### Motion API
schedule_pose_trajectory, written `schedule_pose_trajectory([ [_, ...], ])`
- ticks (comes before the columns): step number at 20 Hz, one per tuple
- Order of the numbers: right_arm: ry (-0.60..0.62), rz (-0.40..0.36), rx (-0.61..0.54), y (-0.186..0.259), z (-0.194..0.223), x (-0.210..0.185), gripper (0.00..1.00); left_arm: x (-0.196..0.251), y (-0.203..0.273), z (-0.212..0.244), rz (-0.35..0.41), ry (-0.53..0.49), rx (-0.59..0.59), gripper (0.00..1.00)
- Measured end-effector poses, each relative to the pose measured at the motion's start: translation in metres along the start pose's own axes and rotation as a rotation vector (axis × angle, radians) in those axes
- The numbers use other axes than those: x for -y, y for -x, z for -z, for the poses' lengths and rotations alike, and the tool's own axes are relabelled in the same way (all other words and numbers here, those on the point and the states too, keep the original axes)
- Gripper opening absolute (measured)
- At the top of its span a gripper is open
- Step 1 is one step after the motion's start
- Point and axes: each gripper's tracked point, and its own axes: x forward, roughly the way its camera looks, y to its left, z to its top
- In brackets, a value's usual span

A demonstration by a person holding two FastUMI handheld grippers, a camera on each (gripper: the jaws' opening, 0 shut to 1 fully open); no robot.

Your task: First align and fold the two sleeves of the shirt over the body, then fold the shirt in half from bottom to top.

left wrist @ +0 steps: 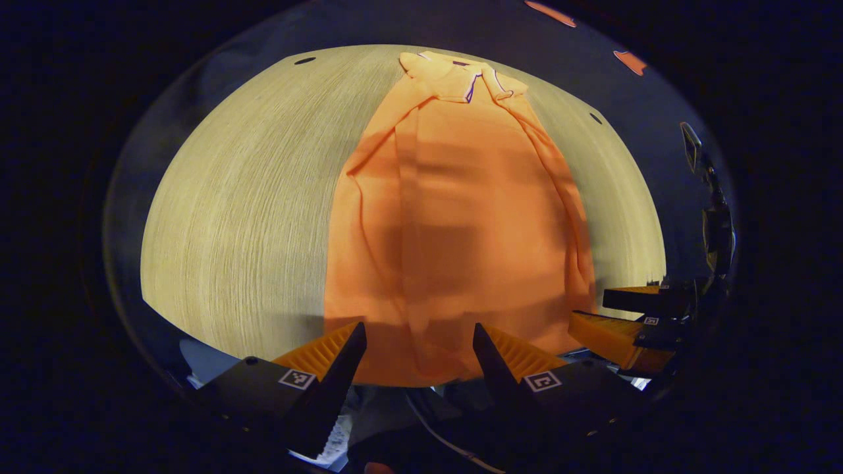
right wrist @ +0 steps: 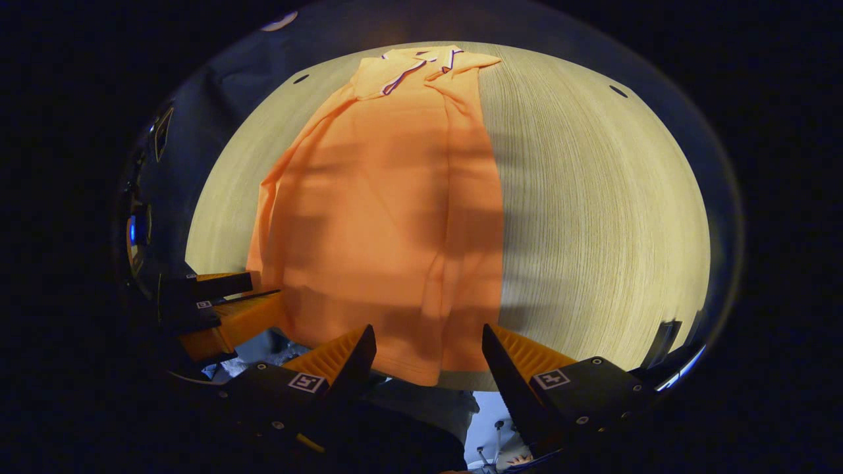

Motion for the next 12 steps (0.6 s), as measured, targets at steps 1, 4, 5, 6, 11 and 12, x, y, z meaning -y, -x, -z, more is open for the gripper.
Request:
schedule_pose_trajectory([
  [1,0.003,0.005,-0.008,-0.003,0.001,-0.001,0.99,-0.001,-0.003,0.003,-0.011,0.003,-0.011,0.98],
  [4,0.028,0.036,-0.035,-0.012,0.004,0.000,0.99,-0.006,-0.007,0.002,-0.062,-0.026,-0.009,0.96],
  [5,0.035,0.049,-0.044,-0.014,0.007,0.002,0.99,-0.006,-0.009,0.002,-0.080,-0.036,-0.010,0.97],
  [6,0.038,0.062,-0.062,-0.019,0.011,0.003,0.99,-0.006,-0.011,0.001,-0.100,-0.052,-0.015,0.96],
  [11,0.091,0.130,-0.050,-0.020,0.008,0.002,0.96,-0.003,-0.014,0.003,-0.140,-0.107,-0.036,0.99],
  [12,0.081,0.130,-0.038,-0.020,0.008,0.004,0.95,-0.003,-0.015,0.002,-0.138,-0.106,-0.034,0.99],
])
